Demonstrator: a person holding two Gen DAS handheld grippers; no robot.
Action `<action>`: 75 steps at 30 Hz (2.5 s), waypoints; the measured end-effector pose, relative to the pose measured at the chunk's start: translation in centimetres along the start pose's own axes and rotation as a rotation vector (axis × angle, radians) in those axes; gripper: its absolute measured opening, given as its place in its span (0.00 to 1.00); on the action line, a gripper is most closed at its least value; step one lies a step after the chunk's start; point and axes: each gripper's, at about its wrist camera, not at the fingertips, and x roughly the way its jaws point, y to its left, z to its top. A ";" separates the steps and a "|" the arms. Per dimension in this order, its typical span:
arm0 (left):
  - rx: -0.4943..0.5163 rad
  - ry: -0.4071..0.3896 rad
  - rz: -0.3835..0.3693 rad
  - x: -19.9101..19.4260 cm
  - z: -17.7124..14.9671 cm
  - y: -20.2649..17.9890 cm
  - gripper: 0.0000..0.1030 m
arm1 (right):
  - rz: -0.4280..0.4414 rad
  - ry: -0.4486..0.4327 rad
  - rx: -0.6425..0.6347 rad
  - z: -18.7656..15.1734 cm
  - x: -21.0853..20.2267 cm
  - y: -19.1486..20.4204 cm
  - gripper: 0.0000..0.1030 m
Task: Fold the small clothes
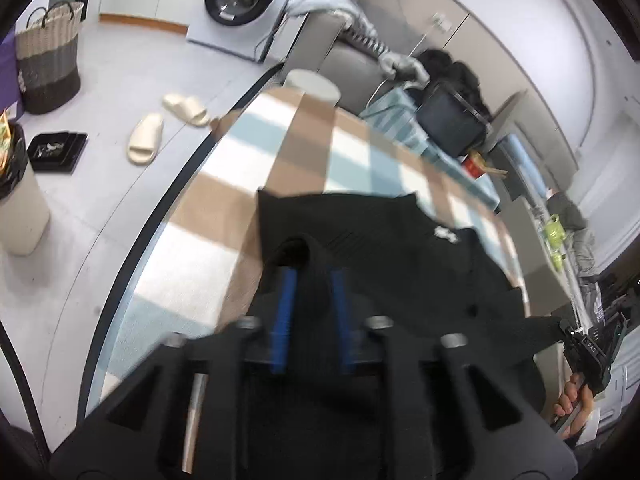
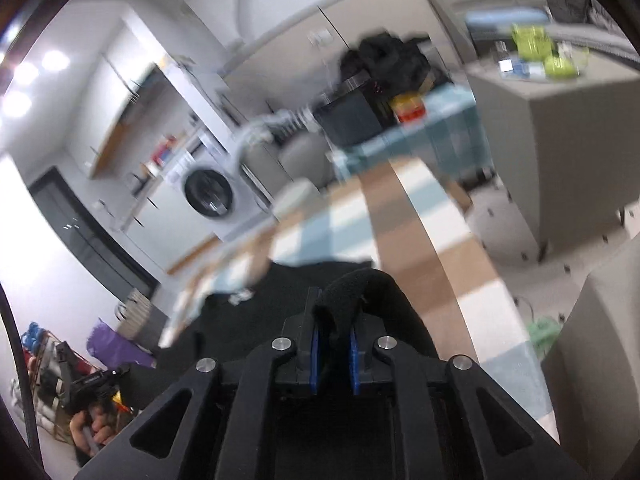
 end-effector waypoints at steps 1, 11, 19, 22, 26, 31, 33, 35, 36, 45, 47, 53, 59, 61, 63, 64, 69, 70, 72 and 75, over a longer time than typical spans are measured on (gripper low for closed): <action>-0.003 -0.004 0.008 0.2 -0.5 0.4 0.43 | -0.007 0.030 0.009 -0.4 0.5 -0.5 0.18; 0.126 0.008 0.126 -2.2 -8.3 1.8 0.59 | -0.098 0.116 -0.093 -6.4 -3.2 -3.0 0.58; 0.282 0.065 0.182 -2.0 -13.4 -0.8 0.59 | -0.075 0.217 -0.195 -10.7 -4.7 -2.8 0.61; 0.320 0.061 0.184 -1.9 -14.4 -1.4 0.55 | -0.036 0.226 -0.217 -11.5 -4.8 -2.5 0.60; 0.382 0.037 0.186 -2.3 -15.6 -2.4 0.22 | -0.022 0.227 -0.290 -12.3 -4.7 -1.1 0.27; 0.442 0.033 0.203 -3.5 -17.2 -3.0 0.19 | -0.063 0.268 -0.377 -14.0 -4.7 0.0 0.18; 0.453 0.035 0.202 -4.5 -18.2 -2.7 0.19 | -0.069 0.279 -0.384 -14.7 -5.3 -0.2 0.18; 0.470 0.035 0.202 -5.5 -19.1 -2.5 0.19 | -0.061 0.298 -0.386 -15.5 -6.2 -0.3 0.17; 0.476 0.036 0.200 -6.1 -19.6 -2.2 0.19 | -0.055 0.306 -0.386 -15.9 -6.7 -0.3 0.17; 0.372 -0.033 0.166 -10.5 -18.6 0.0 0.53 | -0.071 0.241 -0.401 -15.0 -10.1 -0.5 0.39; 0.328 -0.070 0.151 -11.1 -17.0 0.5 0.59 | -0.057 0.201 -0.354 -13.5 -10.1 -0.7 0.40; 0.216 -0.084 0.134 -9.9 -12.2 1.0 0.59 | 0.022 0.168 -0.209 -10.3 -7.5 -1.1 0.41; 0.190 -0.046 0.118 -6.3 -9.0 0.1 0.59 | 0.038 0.160 -0.146 -7.5 -5.1 -1.1 0.41; 0.186 -0.031 0.104 -5.3 -8.4 -0.1 0.54 | 0.050 0.160 -0.119 -6.7 -4.3 -1.6 0.41; 0.185 -0.022 0.114 -4.3 -7.9 -0.4 0.37 | 0.061 0.163 -0.099 -5.8 -3.5 -1.9 0.41; 0.181 -0.023 0.119 -4.0 -7.8 -0.5 0.30 | 0.060 0.159 -0.097 -5.3 -3.1 -2.1 0.41; 0.132 -0.032 0.074 -3.7 -6.8 -0.3 0.05 | 0.060 0.161 -0.099 -3.6 -1.5 -1.5 0.04; 0.134 -0.042 0.070 -4.0 -6.7 -0.4 0.05 | 0.063 0.148 -0.124 -3.4 -1.8 -0.8 0.03; 0.139 -0.078 0.059 -5.1 -6.2 -0.7 0.05 | 0.082 0.111 -0.157 -2.8 -2.8 0.4 0.03; 0.125 -0.119 0.035 -6.8 -5.1 -1.1 0.05 | 0.110 0.076 -0.180 -1.9 -4.3 1.9 0.03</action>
